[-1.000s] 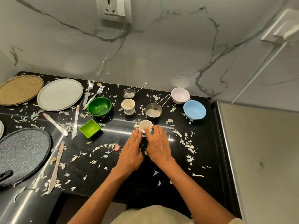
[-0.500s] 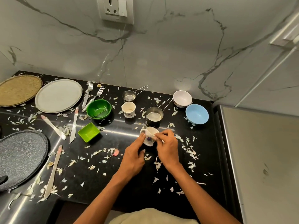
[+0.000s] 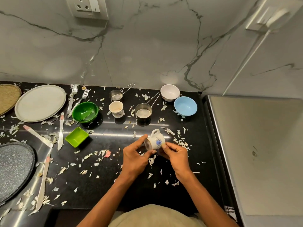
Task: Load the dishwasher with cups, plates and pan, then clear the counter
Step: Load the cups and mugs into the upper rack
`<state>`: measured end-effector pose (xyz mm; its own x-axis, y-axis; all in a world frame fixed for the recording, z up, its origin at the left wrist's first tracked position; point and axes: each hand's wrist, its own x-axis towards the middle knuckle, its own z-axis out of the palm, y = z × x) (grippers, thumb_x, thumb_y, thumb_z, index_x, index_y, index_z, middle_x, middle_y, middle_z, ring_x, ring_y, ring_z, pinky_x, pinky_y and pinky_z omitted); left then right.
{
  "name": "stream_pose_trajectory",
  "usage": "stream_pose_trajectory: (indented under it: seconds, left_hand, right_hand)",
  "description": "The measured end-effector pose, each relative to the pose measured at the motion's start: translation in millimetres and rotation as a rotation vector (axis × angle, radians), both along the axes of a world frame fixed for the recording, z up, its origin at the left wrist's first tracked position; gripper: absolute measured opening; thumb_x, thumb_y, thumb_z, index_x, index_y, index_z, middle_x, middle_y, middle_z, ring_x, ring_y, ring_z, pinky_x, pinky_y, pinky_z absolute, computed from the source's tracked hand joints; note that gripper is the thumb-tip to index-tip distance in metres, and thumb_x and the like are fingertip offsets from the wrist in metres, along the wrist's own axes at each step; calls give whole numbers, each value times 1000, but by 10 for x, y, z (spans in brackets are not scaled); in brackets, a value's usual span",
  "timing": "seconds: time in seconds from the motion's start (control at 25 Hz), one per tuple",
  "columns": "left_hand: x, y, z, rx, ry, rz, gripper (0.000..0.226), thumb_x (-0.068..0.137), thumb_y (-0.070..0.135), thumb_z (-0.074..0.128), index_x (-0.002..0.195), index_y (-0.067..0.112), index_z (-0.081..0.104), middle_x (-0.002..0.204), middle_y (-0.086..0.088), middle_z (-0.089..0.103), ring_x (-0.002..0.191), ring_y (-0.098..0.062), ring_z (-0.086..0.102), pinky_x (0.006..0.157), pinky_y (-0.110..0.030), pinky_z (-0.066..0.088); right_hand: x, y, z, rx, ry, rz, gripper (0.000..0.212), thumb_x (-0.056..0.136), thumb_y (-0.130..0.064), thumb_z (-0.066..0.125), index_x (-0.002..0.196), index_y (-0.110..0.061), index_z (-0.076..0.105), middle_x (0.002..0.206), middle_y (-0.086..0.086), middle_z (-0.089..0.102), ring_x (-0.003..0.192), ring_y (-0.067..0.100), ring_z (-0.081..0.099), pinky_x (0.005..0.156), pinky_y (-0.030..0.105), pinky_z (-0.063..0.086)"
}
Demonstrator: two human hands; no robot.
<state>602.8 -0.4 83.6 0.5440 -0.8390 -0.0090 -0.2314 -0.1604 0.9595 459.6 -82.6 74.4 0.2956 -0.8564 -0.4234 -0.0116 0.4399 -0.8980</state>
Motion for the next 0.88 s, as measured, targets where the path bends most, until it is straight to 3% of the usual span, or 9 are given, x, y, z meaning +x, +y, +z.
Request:
stream_pose_trajectory:
  seconds: [0.12, 0.2, 0.28, 0.4, 0.48, 0.56, 0.68, 0.8, 0.88]
  left_hand:
    - [-144, 10, 48, -6, -48, -20, 68, 66, 8, 91, 129, 12, 65, 118, 0, 71, 105, -5, 69, 92, -28, 57]
    - [-256, 11, 85, 22, -57, -14, 67, 64, 15, 93, 126, 16, 68, 113, 4, 72, 101, -1, 68, 90, -27, 57]
    - [-404, 10, 149, 38, -62, -46, 65, 62, 17, 94, 123, 21, 70, 108, 7, 72, 97, 1, 68, 88, -24, 56]
    - [-720, 34, 273, 14, -89, -174, 61, 63, 13, 92, 116, 34, 70, 103, 19, 71, 96, 3, 67, 85, -17, 54]
    - [-968, 46, 368, -10, -158, -302, 63, 67, 11, 88, 107, 52, 64, 96, 38, 65, 95, 7, 64, 82, -9, 50]
    - [-1187, 46, 435, -43, -230, -423, 57, 69, 11, 85, 104, 52, 67, 94, 46, 59, 93, 5, 63, 81, -10, 49]
    - [-1587, 30, 435, -70, -306, -605, 57, 69, 10, 82, 116, 37, 65, 91, 41, 61, 94, 3, 62, 86, -16, 50]
    - [-2032, 16, 365, -74, -352, -780, 60, 67, 7, 80, 123, 26, 68, 113, 21, 68, 107, -1, 59, 97, -17, 47]
    - [-2300, -3, 308, -92, -360, -873, 57, 69, 8, 80, 125, 19, 69, 122, 7, 69, 114, -6, 59, 101, -11, 41]
  right_hand:
    - [-150, 121, 98, -167, 165, 24, 21, 89, -6, 73, 108, -16, 76, 100, 2, 77, 93, 15, 74, 88, 39, 61]
    - [-254, 249, 141, -376, 336, 26, 37, 84, -6, 79, 116, -23, 71, 111, -3, 71, 98, 4, 70, 88, 26, 59]
    - [-377, 398, 162, -632, 493, 4, 54, 79, -4, 81, 128, -19, 64, 124, -6, 57, 112, 5, 61, 96, 20, 52]
    - [-623, 615, 166, -901, 673, 5, 69, 72, 0, 76, 137, -14, 59, 132, 0, 49, 122, 17, 52, 97, 31, 52]
    - [-833, 725, 181, -944, 743, -58, 69, 71, -4, 76, 137, -12, 59, 132, 4, 52, 119, 21, 52, 89, 36, 55]
    - [-1054, 809, 173, -958, 801, -127, 67, 74, -12, 78, 137, -12, 59, 132, 5, 55, 117, 22, 53, 88, 35, 56]
    - [-1478, 982, 135, -919, 931, -201, 75, 71, -18, 84, 140, -12, 57, 131, 9, 54, 116, 24, 53, 85, 30, 57]
    - [-1903, 1176, 132, -838, 1016, -309, 80, 65, -17, 87, 139, -12, 57, 128, 11, 53, 112, 27, 54, 77, 32, 58]
    - [-2163, 1266, 130, -782, 1043, -402, 76, 62, -13, 86, 133, -11, 60, 122, 11, 53, 104, 27, 57, 72, 33, 57]
